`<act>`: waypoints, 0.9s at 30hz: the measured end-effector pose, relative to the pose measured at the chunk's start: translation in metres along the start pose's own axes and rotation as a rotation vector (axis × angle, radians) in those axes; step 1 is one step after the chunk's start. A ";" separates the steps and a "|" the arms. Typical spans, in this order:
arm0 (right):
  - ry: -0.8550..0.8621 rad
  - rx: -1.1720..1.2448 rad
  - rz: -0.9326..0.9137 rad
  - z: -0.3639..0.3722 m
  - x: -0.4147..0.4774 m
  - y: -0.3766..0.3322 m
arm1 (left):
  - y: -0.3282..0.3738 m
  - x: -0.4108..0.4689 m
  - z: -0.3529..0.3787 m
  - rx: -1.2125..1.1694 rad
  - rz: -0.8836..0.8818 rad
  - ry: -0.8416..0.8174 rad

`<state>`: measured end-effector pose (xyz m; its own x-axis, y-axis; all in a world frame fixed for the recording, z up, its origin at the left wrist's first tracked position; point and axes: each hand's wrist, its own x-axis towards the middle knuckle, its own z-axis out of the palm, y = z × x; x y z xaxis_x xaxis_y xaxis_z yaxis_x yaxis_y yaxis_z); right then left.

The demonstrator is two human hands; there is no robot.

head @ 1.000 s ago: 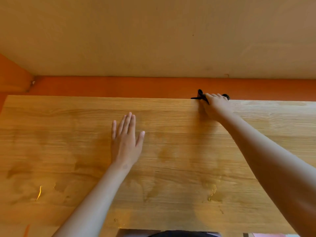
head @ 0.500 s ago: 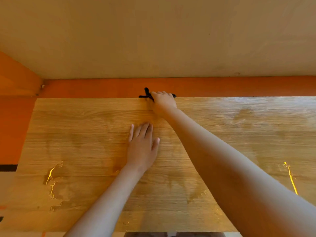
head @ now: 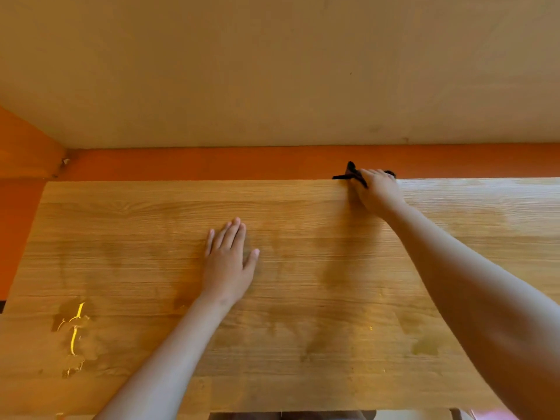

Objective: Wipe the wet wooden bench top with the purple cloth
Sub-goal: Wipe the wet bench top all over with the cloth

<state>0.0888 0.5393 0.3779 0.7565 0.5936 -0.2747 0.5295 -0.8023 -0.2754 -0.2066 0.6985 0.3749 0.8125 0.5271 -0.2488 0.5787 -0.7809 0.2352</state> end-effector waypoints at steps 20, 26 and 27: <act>-0.070 0.045 -0.091 0.050 0.008 -0.156 | -0.031 -0.010 -0.014 -0.258 0.016 0.015; -0.039 0.010 0.002 0.056 0.005 -0.171 | -0.134 -0.037 -0.034 -0.113 -0.166 0.110; -0.035 0.011 0.020 0.057 0.005 -0.176 | -0.146 -0.038 -0.035 -0.078 -0.179 0.114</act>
<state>-0.0225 0.6872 0.3729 0.7529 0.5794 -0.3121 0.5098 -0.8134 -0.2800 -0.3198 0.8043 0.3831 0.6964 0.6931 -0.1862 0.7146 -0.6455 0.2698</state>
